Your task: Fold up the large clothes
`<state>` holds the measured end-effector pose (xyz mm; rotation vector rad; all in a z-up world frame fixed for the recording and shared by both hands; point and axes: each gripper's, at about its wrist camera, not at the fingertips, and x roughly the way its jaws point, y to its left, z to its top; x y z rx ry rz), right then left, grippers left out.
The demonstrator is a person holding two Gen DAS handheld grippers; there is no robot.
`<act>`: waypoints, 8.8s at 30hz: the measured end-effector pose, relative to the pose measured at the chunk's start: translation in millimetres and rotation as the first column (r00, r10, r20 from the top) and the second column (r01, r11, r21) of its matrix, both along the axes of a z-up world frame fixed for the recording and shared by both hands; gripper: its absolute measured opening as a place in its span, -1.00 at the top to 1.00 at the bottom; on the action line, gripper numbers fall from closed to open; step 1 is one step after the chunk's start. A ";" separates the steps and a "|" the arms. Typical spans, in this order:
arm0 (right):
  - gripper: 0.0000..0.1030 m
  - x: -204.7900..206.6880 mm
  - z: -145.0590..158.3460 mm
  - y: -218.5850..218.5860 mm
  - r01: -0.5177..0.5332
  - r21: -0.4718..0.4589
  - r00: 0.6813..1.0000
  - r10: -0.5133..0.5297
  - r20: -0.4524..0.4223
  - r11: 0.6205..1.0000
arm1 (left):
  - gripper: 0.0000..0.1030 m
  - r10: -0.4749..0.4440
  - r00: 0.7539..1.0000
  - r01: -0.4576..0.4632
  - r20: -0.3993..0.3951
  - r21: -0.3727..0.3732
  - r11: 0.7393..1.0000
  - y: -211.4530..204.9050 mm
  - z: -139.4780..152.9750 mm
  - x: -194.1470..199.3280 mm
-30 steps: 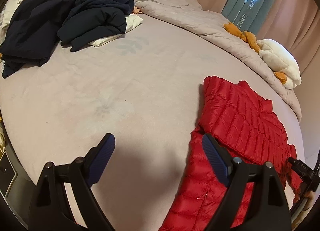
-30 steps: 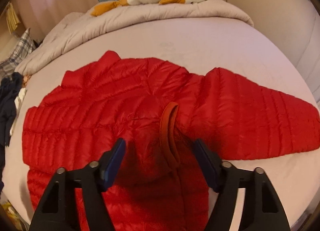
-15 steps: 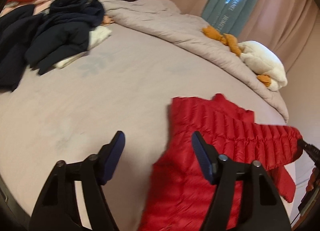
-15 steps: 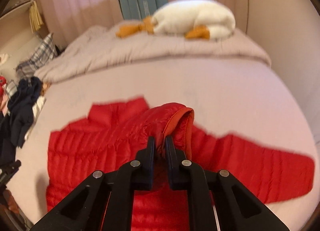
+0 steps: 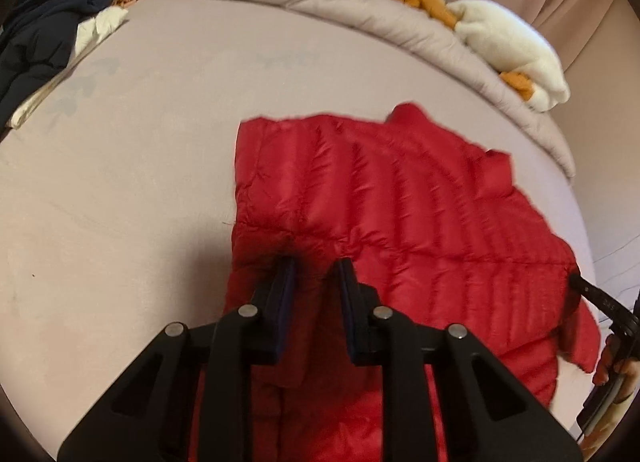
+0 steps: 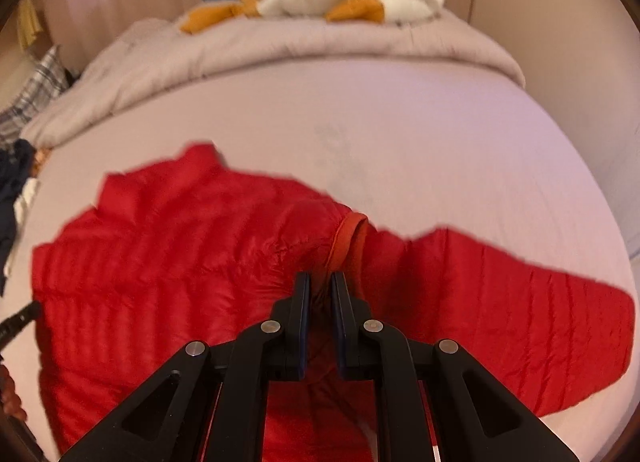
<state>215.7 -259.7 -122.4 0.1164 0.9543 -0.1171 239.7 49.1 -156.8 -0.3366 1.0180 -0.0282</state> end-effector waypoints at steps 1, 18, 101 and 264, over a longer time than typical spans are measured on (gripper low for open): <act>0.78 0.3 -7.1 -2.7 0.005 0.008 1.000 -0.004 -0.014 1.000 | 0.62 0.004 1.000 -0.004 -0.011 -0.001 1.000 1.2 -5.3 2.0; 0.78 8.8 -33.4 -5.8 0.034 0.004 0.999 -0.034 -0.041 0.999 | 0.58 0.041 0.998 -0.040 -0.037 0.035 0.999 6.9 -17.0 7.0; 0.89 -205.9 84.6 -228.0 0.408 0.455 0.644 -0.602 0.471 0.792 | -0.98 0.043 0.991 -0.045 0.124 0.017 0.999 -5.9 65.4 -168.8; -0.56 -136.3 56.4 30.8 -0.017 0.057 0.966 0.002 0.258 0.998 | 0.84 -0.059 0.922 0.081 0.381 -0.042 0.996 18.1 152.0 -57.8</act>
